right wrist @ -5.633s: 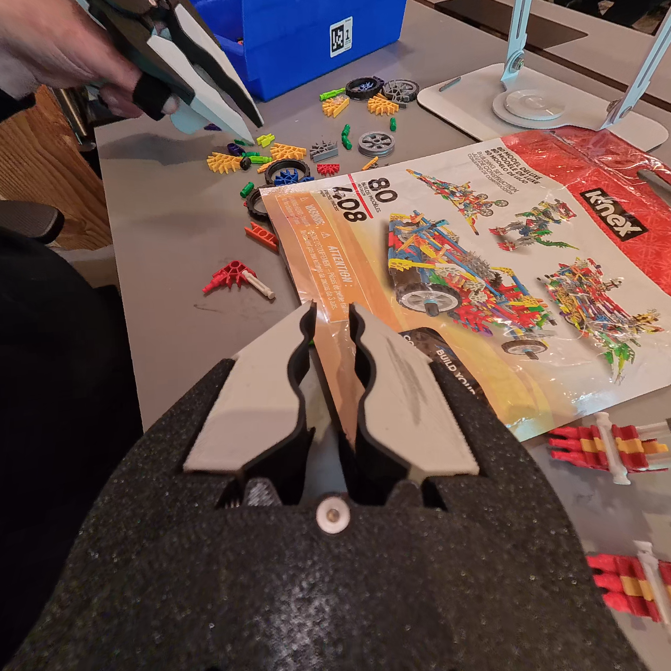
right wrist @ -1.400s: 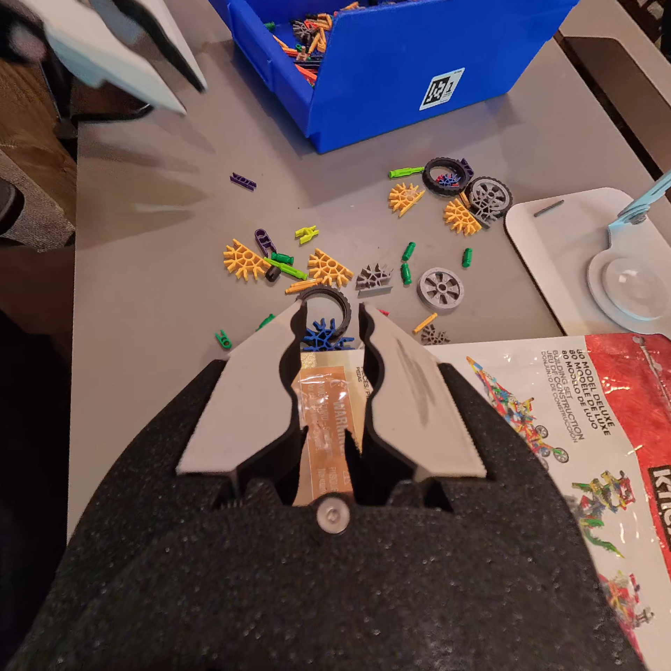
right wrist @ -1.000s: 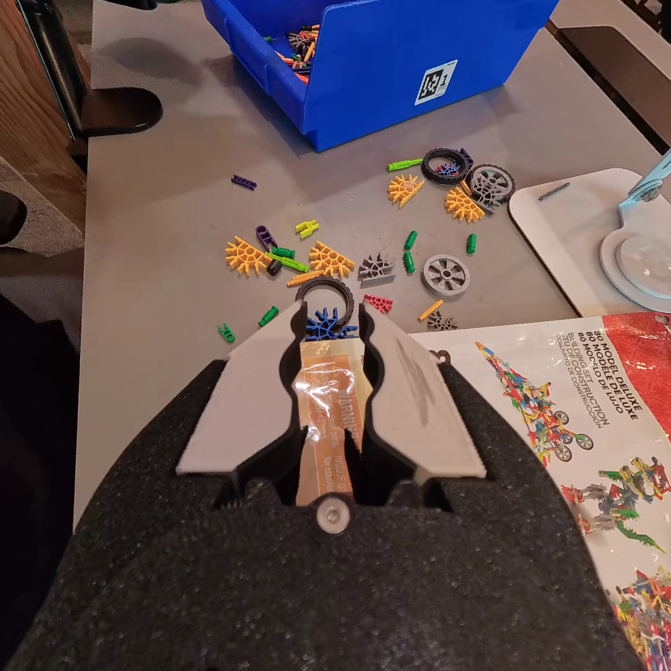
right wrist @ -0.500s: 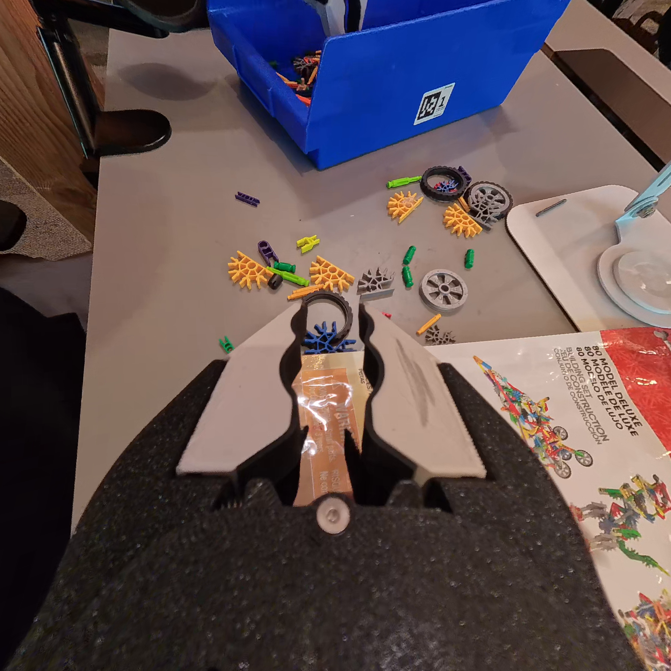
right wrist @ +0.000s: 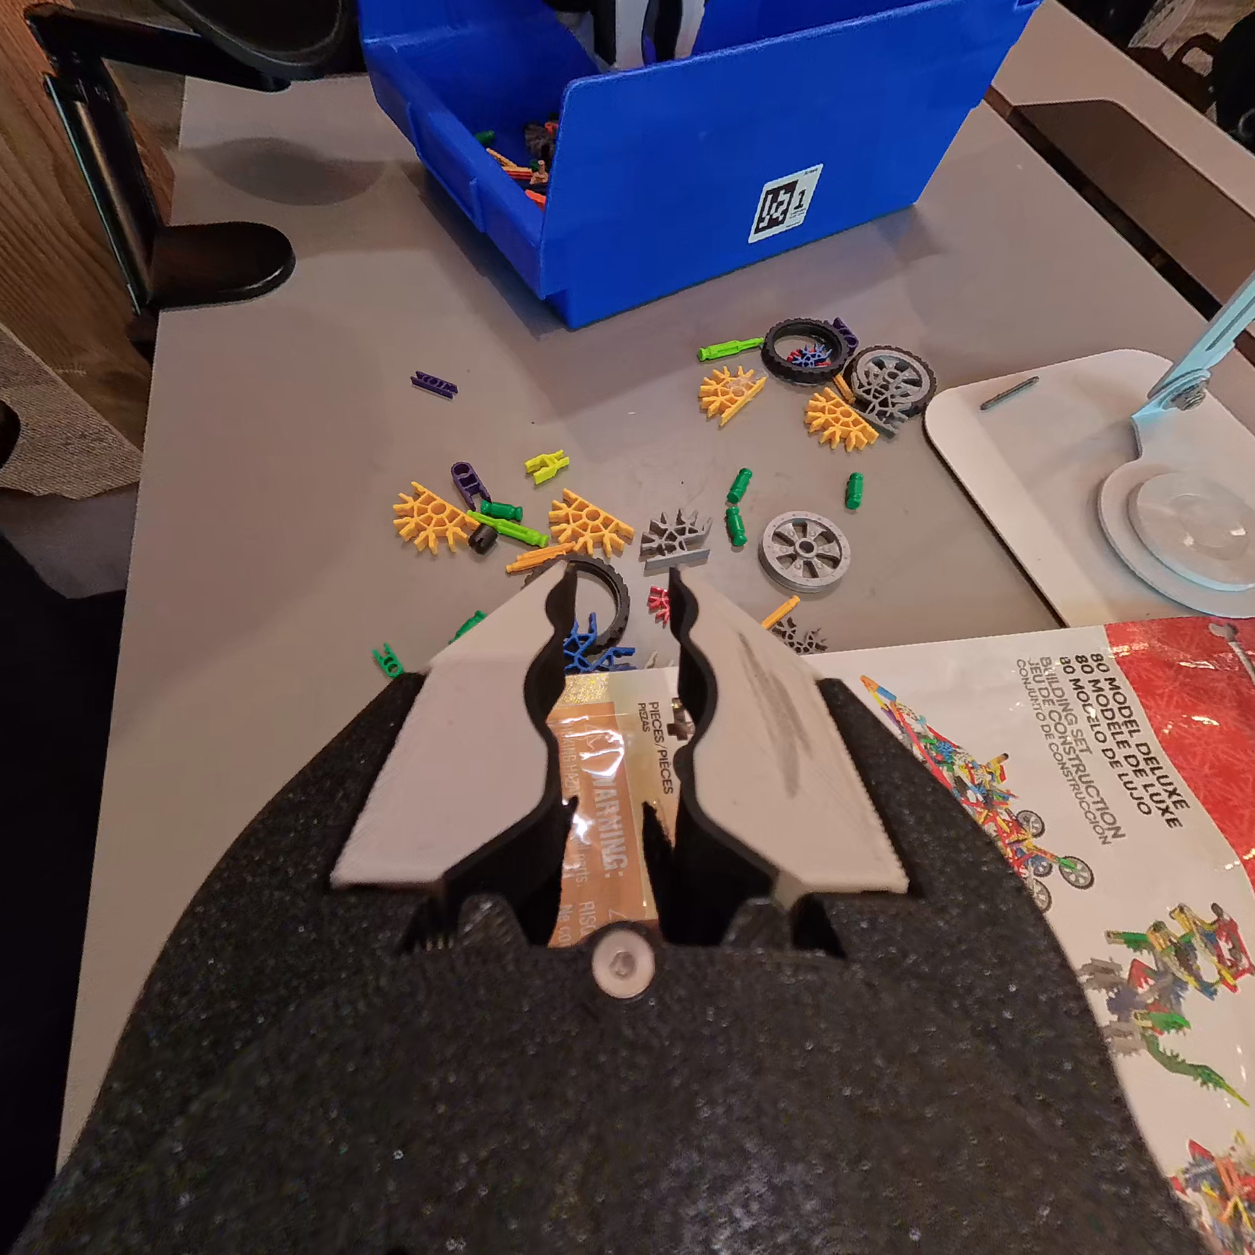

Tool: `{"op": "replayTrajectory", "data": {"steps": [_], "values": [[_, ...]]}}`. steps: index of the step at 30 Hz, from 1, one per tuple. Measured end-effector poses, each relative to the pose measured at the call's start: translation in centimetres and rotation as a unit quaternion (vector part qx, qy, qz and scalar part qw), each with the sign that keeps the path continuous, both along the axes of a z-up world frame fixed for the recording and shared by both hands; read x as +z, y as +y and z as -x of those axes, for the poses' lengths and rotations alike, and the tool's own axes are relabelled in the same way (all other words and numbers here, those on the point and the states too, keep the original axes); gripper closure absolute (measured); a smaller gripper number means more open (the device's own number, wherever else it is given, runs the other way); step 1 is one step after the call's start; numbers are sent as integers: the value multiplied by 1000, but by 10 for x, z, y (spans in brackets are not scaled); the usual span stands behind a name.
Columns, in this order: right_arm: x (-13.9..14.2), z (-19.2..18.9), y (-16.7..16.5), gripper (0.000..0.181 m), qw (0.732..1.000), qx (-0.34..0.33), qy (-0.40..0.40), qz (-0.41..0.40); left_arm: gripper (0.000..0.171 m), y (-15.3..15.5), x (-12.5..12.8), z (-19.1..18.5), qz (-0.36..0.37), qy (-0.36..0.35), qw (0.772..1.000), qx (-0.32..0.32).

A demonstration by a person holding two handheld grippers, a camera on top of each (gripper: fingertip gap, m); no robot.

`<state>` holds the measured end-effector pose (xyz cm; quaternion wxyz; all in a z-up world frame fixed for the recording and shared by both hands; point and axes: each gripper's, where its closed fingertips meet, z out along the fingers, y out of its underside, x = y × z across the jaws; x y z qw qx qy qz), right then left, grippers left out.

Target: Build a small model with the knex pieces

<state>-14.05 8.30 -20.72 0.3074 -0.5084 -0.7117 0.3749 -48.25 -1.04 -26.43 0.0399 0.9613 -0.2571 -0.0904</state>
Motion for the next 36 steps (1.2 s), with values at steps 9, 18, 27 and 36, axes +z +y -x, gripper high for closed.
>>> {"op": "replayTrajectory", "data": {"steps": [9, 18, 27, 36], "values": [[-4, 0, 4, 156, 1000, -2, 0, 6, 159, 2, -3, -4, 35, 0, 999, -17], [-6, -4, 8, 157, 1000, -5, 2, 7, 159, -3, -3, -13, 24, -23, 999, -10], [-8, -5, 12, 157, 1000, -9, 1, 8, 159, -2, 15, -13, -21, -11, 1000, -10], [-9, -5, 14, 157, 1000, -11, 2, 6, 159, 8, 72, -44, -120, 29, 991, -56]]}}
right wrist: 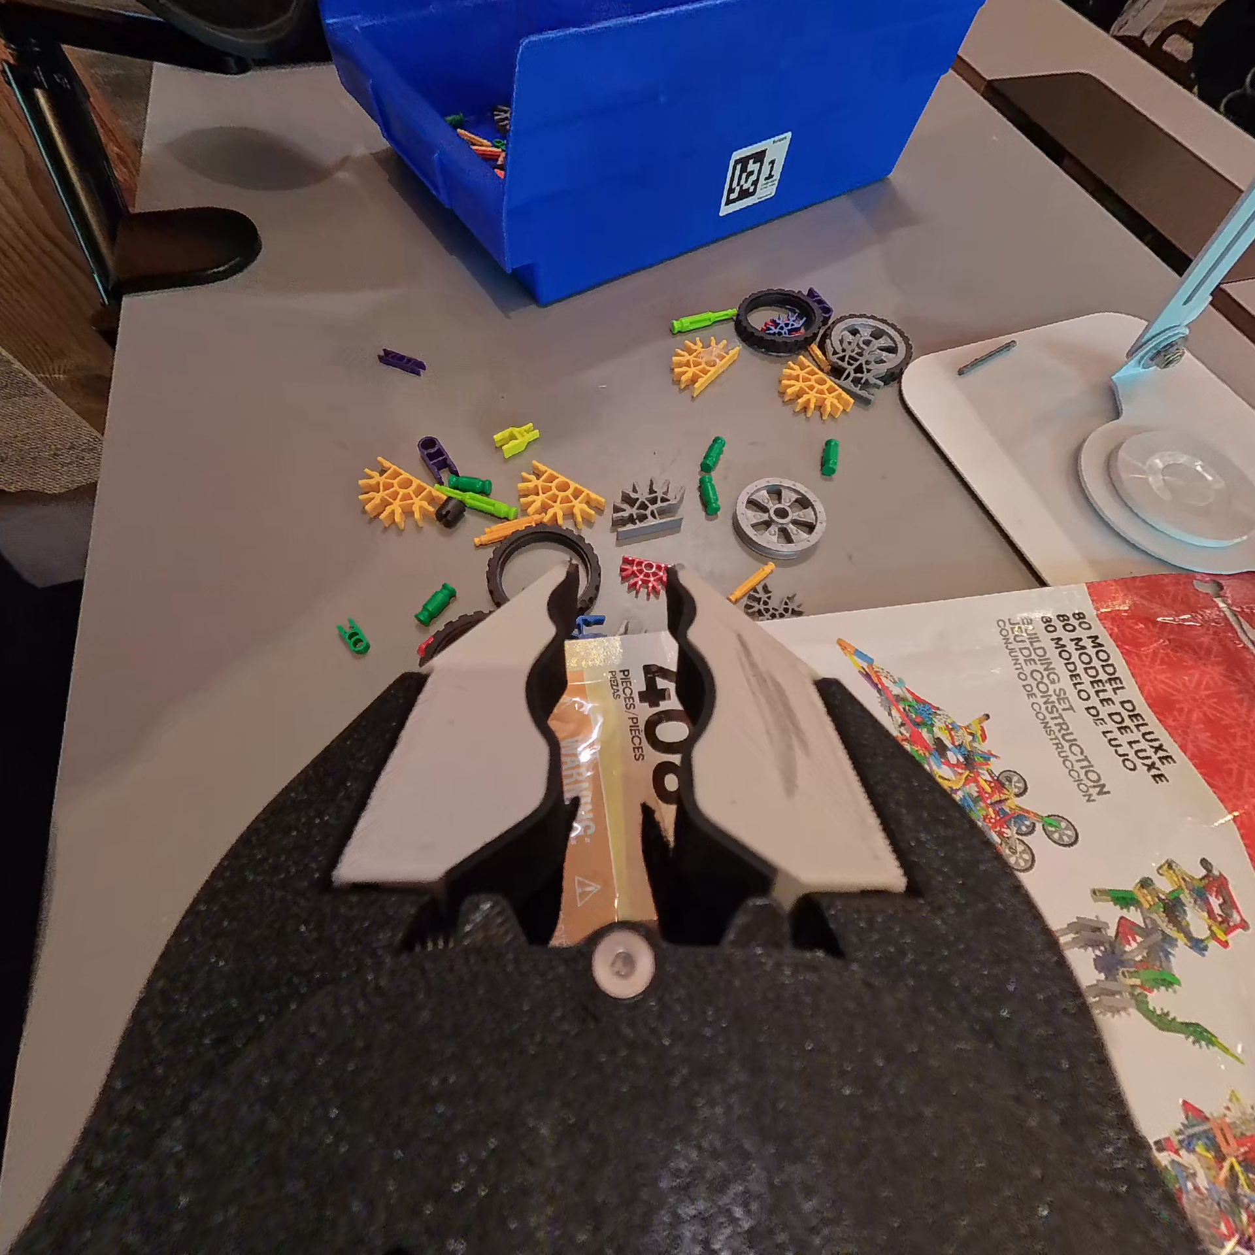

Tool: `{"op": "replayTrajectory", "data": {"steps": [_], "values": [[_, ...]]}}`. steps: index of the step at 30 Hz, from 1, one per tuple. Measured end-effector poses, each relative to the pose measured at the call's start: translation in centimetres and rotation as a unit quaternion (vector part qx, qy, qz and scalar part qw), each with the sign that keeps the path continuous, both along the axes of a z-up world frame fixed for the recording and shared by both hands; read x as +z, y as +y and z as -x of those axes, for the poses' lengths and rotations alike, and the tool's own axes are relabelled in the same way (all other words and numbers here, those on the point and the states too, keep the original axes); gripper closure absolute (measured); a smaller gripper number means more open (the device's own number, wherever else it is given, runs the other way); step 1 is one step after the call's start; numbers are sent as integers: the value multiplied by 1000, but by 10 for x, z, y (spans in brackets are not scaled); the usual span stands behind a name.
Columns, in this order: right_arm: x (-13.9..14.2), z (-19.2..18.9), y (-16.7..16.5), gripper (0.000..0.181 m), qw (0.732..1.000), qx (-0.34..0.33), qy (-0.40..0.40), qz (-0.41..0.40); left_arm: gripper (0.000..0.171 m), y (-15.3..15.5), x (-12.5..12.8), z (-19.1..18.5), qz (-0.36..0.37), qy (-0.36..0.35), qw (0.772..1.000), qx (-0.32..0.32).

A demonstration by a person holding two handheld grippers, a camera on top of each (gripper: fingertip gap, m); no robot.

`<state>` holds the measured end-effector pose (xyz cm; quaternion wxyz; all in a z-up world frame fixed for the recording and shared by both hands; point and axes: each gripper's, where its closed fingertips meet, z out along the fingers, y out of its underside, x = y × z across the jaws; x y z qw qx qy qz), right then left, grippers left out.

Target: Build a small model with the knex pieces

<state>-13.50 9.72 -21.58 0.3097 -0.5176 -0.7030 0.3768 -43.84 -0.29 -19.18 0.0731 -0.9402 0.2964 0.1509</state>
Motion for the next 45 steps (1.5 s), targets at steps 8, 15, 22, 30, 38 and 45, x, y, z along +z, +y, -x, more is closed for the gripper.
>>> {"op": "replayTrajectory", "data": {"steps": [8, 15, 22, 30, 38, 45], "values": [[1, -2, 1, 157, 1000, -1, 3, -4, 159, -41, -3, -161, -26, -91, 989, -110], [-5, -1, -3, 157, 1000, 7, -6, -7, 159, -65, -71, -237, -7, -135, 984, -114], [-7, -1, 3, 157, 1000, -2, -7, -6, 158, -50, -78, -249, -47, -163, 981, -94], [-7, -1, 5, 157, 1000, -4, -6, -5, 152, -44, -56, -235, -99, -182, 976, -61], [-5, 0, 8, 157, 1000, -10, 6, -2, 155, -53, 12, -170, -168, -141, 976, -13], [-5, 0, 10, 158, 1000, -8, 14, -3, 156, -59, 54, -66, -188, -40, 980, 49]]}}
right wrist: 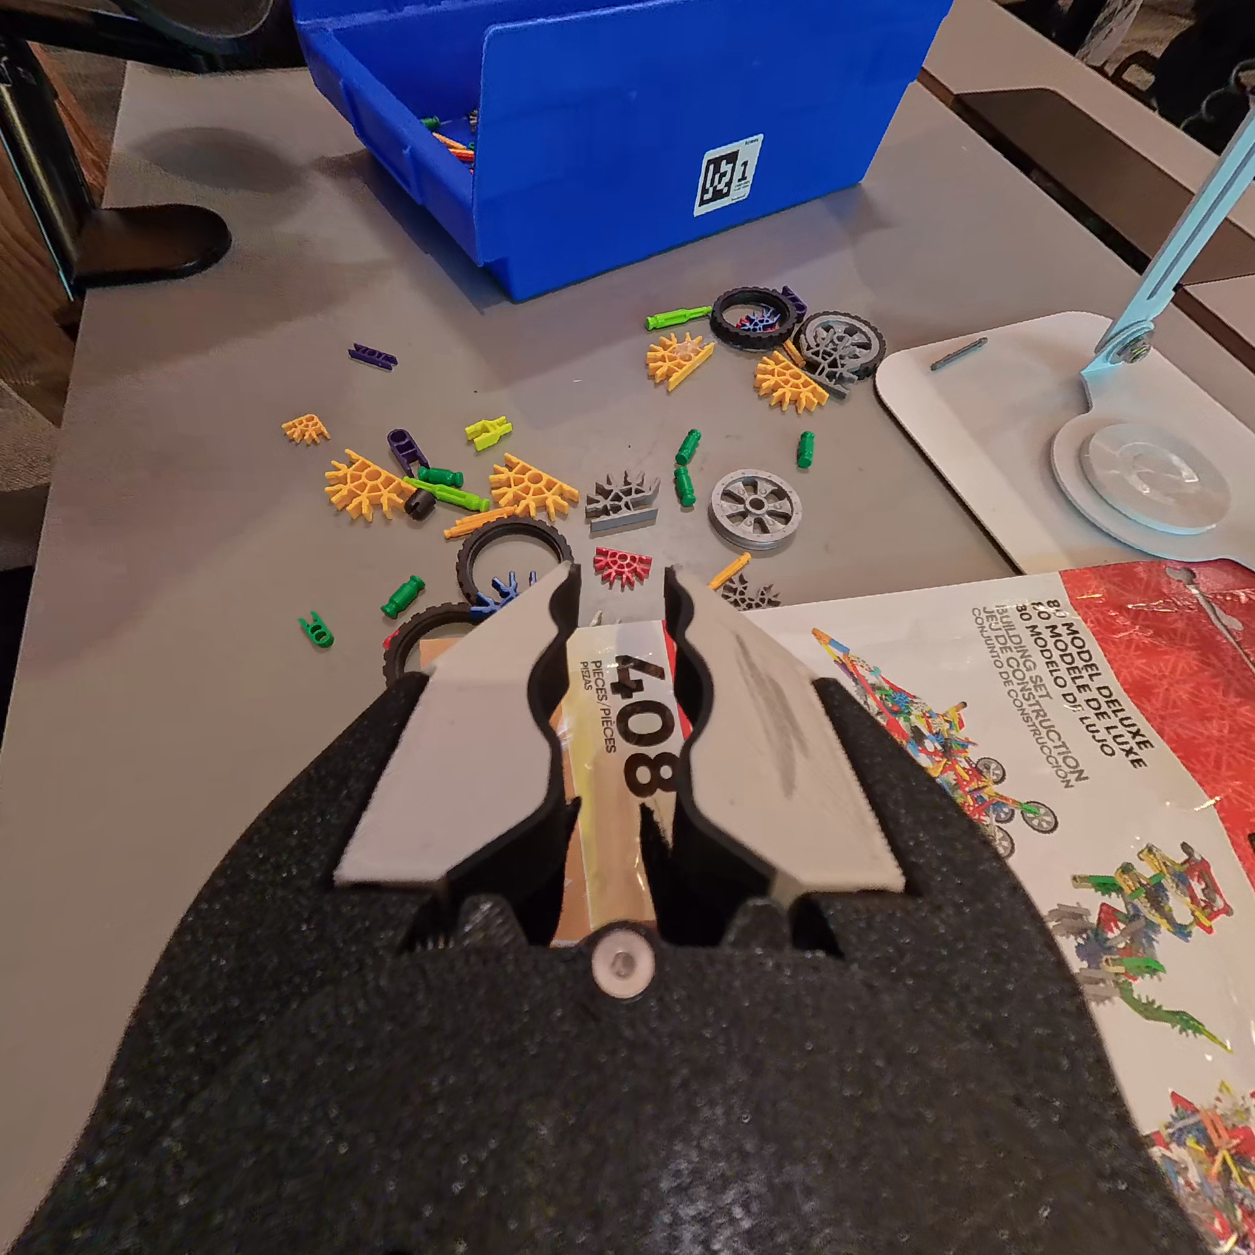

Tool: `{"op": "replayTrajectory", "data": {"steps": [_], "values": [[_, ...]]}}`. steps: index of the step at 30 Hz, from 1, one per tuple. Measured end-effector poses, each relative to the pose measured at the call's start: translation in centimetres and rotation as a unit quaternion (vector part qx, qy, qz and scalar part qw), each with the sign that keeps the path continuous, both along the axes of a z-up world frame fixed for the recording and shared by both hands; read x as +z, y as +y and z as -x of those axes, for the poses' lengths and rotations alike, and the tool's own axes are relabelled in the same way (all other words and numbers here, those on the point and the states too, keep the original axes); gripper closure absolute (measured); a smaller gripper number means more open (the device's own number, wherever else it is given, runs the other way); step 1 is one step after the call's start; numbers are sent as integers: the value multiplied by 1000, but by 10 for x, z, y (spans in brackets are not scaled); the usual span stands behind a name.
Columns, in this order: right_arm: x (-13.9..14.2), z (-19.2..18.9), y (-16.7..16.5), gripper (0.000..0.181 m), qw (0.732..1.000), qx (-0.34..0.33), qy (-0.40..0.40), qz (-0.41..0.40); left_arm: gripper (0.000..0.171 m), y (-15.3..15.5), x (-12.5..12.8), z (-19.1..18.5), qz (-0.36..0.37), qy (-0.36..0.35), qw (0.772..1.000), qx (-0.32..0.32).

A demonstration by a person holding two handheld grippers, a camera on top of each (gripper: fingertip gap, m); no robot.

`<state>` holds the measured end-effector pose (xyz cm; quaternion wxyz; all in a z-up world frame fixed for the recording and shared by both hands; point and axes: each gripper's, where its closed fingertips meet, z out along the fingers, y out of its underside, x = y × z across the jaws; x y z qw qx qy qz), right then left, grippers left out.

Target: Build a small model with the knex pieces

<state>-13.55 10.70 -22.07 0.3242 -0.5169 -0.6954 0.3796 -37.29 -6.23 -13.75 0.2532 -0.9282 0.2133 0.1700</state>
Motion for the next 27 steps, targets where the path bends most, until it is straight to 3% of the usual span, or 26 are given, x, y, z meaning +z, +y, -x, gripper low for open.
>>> {"op": "replayTrajectory", "data": {"steps": [6, 10, 16, 21, 27], "values": [[0, 1, 4, 158, 1000, -2, 7, 11, 159, 2, -15, 65, 71, 34, 997, 20], [0, 1, 5, 158, 1000, -3, 10, 13, 158, 14, -30, 86, 117, 37, 992, 12], [-1, 2, 8, 159, 1000, -5, 14, 21, 158, 35, -41, 76, 139, -3, 989, -41], [0, 2, 9, 159, 1000, -5, 16, 23, 158, 30, -71, 78, 226, -6, 972, -68], [0, 2, 10, 159, 999, -6, 17, 26, 160, 37, -94, 76, 269, -18, 959, -84]]}}
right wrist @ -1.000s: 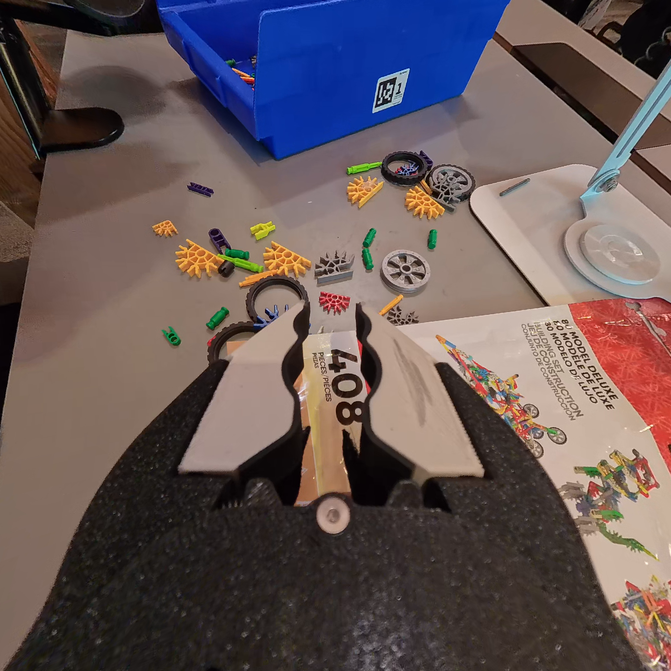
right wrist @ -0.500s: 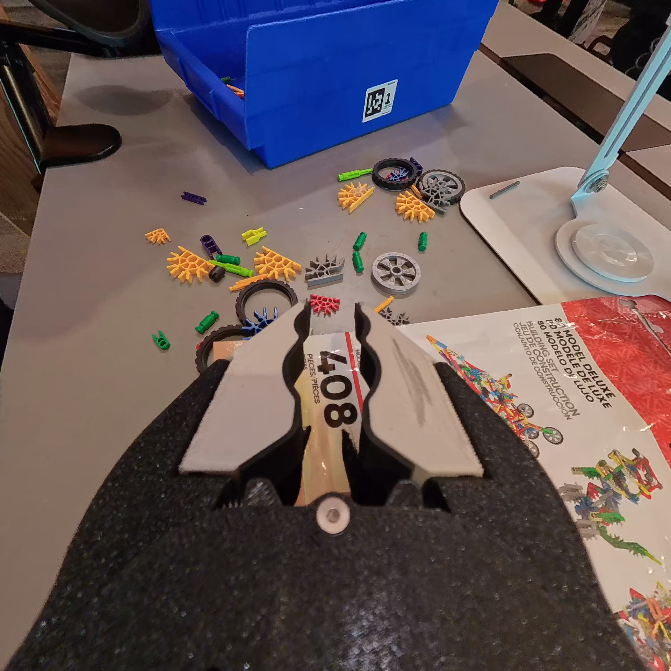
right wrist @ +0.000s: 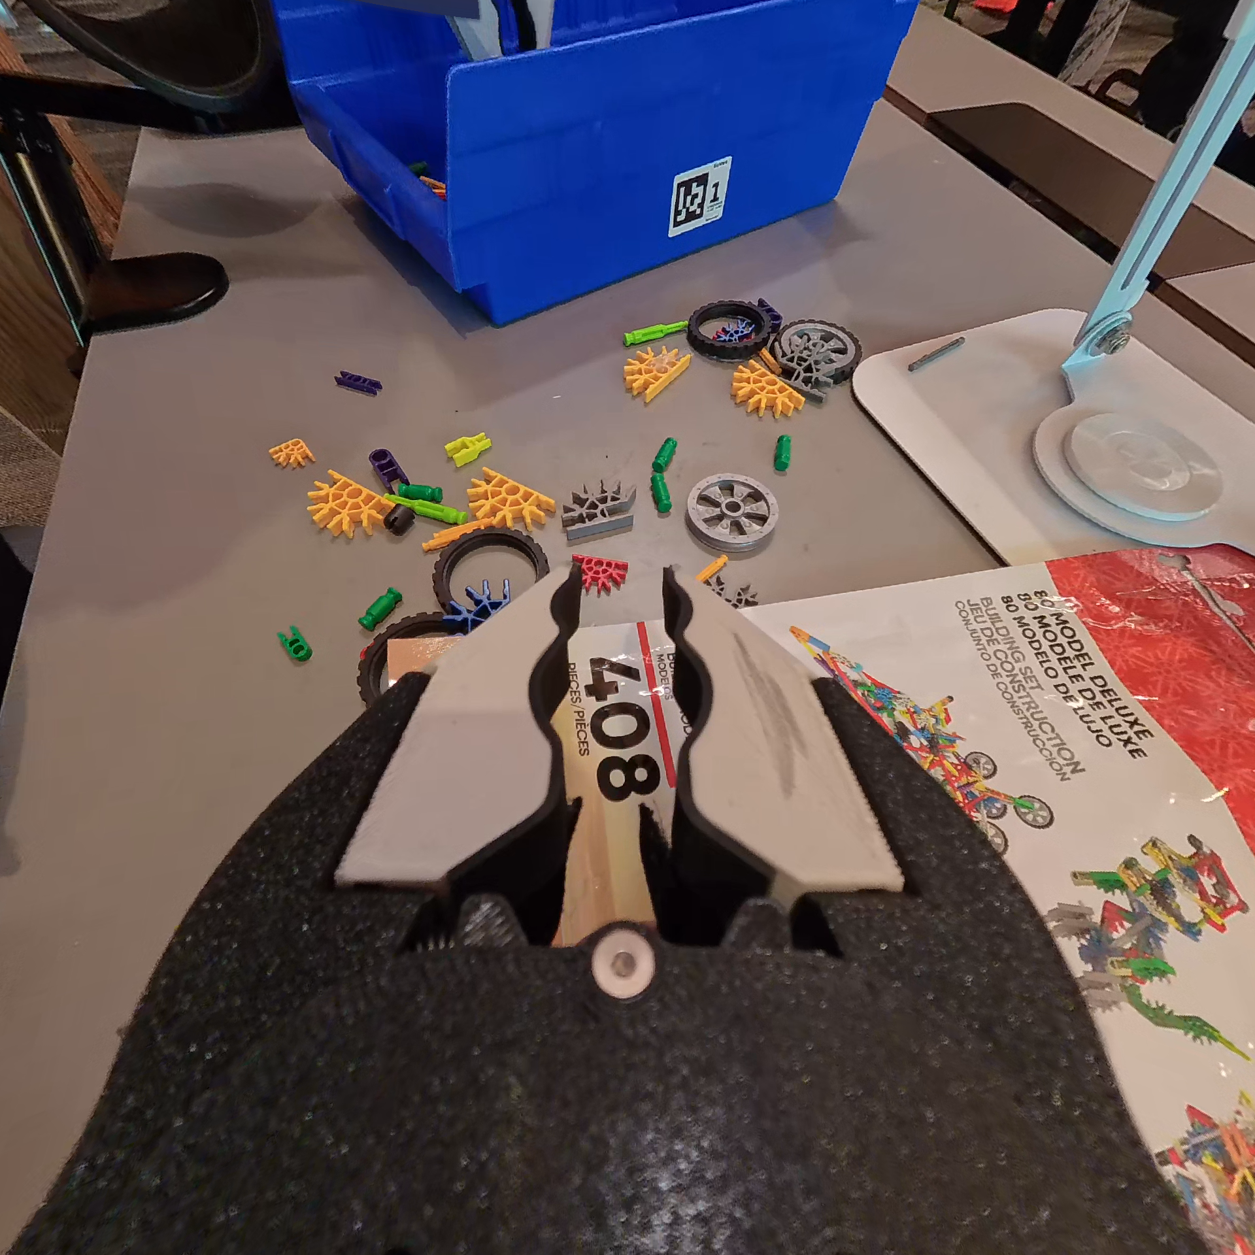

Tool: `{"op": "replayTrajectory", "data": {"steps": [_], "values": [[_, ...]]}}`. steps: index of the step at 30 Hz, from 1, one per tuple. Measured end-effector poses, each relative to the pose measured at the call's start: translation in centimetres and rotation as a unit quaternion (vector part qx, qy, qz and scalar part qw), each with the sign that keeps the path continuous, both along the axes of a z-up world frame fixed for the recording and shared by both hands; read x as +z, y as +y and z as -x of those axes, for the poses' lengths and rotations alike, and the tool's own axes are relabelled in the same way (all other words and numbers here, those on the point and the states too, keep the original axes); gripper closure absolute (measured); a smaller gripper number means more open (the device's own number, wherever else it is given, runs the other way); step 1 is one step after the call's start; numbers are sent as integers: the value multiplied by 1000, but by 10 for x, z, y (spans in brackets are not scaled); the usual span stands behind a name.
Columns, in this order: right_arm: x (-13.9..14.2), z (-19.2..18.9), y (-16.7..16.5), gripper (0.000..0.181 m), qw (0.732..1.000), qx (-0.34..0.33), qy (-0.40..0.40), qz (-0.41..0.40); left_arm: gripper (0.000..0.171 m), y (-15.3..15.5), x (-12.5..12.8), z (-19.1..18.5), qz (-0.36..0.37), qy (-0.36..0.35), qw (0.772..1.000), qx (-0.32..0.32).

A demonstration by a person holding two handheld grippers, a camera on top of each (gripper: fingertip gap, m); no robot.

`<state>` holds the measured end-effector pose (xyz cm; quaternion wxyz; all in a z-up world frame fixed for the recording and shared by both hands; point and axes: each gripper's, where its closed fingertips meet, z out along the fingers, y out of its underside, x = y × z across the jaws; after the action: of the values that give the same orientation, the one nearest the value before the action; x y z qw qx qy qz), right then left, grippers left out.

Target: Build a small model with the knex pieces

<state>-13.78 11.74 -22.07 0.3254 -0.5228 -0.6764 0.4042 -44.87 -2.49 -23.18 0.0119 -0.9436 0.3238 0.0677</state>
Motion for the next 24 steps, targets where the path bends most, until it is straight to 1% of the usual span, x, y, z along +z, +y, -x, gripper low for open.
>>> {"op": "replayTrajectory", "data": {"steps": [5, 11, 21, 24], "values": [[1, 0, 0, 159, 1000, 0, 2, -3, 160, 1, -17, -1, 32, 0, 999, -2], [2, -1, 0, 159, 1000, 0, 3, -6, 160, -2, -29, 2, 66, -5, 998, 5], [3, -2, 0, 159, 1000, 0, 5, -9, 163, -2, -36, 4, 86, -22, 996, 22], [3, -2, 0, 159, 1000, 0, 5, -9, 169, 0, -36, 3, 85, -19, 996, 14]]}}
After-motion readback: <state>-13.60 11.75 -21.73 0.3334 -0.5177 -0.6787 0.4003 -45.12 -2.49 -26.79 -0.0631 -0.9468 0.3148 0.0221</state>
